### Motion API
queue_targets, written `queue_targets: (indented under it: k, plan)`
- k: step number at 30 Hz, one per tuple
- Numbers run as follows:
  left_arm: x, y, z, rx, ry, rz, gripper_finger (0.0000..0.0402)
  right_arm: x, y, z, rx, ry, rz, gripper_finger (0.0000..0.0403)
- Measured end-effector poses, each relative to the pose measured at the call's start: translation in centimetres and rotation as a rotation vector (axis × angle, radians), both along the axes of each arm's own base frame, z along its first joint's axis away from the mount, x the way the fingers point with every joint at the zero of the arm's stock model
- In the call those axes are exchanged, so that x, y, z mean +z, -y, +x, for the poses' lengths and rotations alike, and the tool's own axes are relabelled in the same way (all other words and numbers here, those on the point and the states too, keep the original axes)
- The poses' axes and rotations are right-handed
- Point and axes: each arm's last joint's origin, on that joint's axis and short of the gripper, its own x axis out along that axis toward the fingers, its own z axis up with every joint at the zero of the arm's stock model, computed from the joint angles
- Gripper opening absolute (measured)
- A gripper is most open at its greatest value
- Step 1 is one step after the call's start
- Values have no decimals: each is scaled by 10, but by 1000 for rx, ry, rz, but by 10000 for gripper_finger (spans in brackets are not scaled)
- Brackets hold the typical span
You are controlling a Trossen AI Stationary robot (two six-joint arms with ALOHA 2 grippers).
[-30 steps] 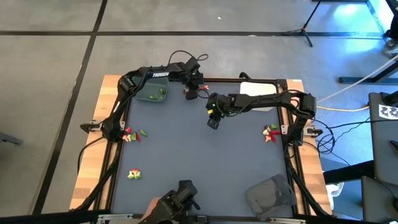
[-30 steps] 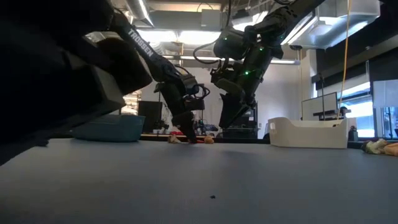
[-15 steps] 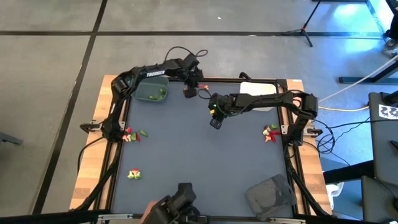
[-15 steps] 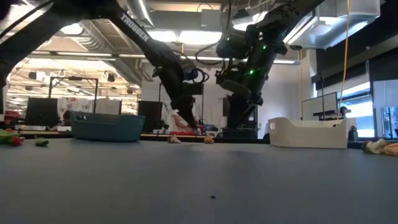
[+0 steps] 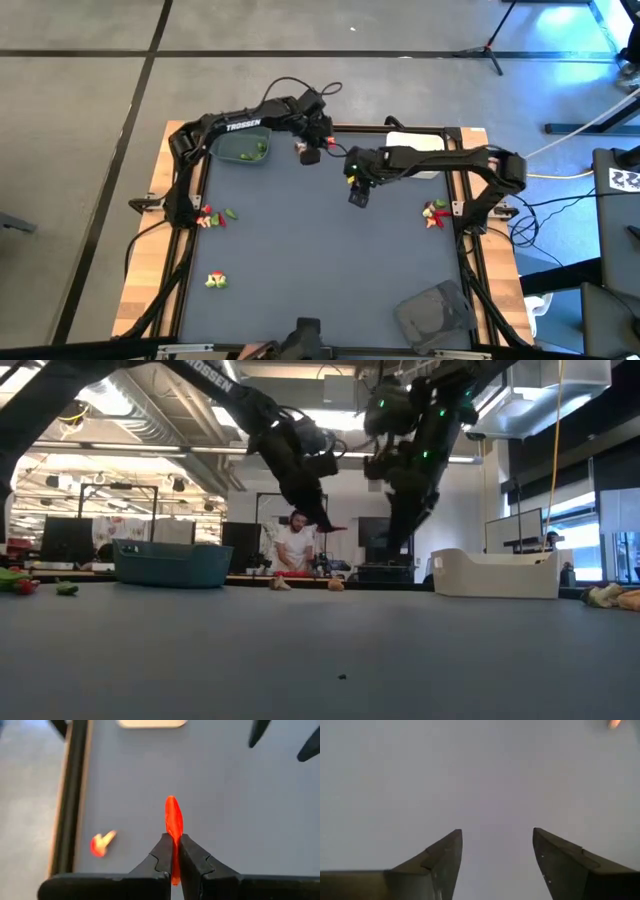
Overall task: Sort produce into baskets
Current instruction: Put the red chili pepper into the white bin
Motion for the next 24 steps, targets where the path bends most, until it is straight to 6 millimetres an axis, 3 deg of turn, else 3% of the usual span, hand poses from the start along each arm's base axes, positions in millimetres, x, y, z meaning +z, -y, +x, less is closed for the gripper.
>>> queue_targets:
  k: [4, 14, 24]
  plan:
    - [0, 16, 8, -72, 27, -57, 8, 5, -5, -20, 27, 87, -31, 237]
    - [-20, 53, 29, -165, 123, -35, 8, 23, -19, -74, -31, 407, -56, 216]
    - [-18, 80, 44, -232, 215, -11, 12, 20, -18, -72, -39, 431, -41, 215]
